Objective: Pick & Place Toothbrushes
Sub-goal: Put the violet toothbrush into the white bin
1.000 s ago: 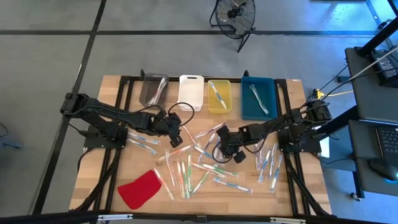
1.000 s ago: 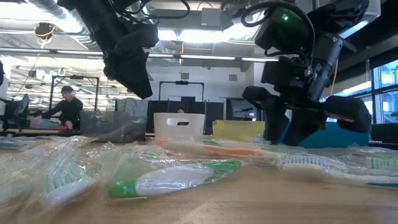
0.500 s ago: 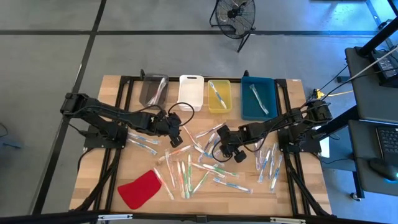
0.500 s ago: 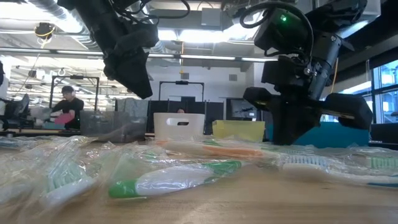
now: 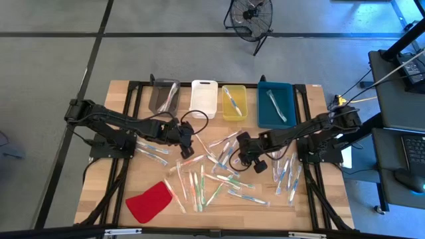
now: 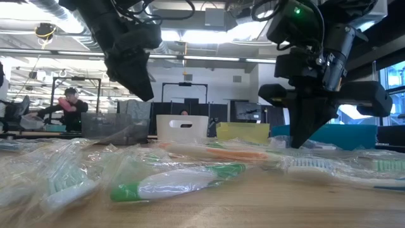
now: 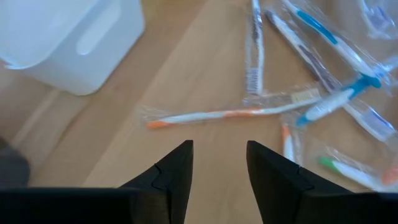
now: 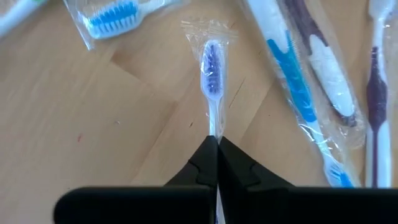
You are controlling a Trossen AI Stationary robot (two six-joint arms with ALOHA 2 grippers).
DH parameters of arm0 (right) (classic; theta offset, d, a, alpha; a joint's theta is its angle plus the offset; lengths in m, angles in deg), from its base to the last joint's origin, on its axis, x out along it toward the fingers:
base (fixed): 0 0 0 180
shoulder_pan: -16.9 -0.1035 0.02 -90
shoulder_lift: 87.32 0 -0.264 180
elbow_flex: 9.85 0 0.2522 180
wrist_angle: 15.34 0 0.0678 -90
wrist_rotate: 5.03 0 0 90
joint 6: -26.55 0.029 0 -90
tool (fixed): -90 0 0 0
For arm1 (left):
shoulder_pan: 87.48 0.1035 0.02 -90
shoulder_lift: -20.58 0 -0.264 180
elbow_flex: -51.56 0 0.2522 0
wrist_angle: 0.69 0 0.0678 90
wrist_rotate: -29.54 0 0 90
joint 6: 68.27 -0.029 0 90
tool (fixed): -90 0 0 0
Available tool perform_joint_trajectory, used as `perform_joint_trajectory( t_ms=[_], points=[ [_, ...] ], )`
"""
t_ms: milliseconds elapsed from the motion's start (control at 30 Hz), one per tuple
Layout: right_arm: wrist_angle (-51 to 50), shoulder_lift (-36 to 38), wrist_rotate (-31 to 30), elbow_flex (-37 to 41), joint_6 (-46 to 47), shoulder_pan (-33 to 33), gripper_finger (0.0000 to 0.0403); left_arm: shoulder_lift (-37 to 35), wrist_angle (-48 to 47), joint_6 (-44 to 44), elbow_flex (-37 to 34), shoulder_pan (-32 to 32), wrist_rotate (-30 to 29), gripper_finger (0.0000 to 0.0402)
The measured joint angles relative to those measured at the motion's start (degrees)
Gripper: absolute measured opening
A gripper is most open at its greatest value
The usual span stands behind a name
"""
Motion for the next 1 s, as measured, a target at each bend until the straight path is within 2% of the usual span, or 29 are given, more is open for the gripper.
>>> perform_joint_trajectory(
  t_ms=[267,500,633,1000],
  points=[
    [-0.2,1.9,0.5,0.0,2.0,0.0,0.0001,0.0,0.0,-5.0,0.0,0.3,3.0,0.0185],
    [-1.9,6.6,-1.6,0.0,5.7,0.0,0.0,0.0,0.0,-5.3,0.0,0.4,0.1,0.0238],
    [-2.0,10.6,-3.6,-0.1,7.1,0.0,0.0,0.0,0.4,-6.6,0.0,0.6,-1.1,0.0249],
    [0.5,21.1,-7.6,-0.1,8.9,0.0,0.0,0.0,21.6,-9.9,-7.6,0.6,-4.1,0.023]
  ],
)
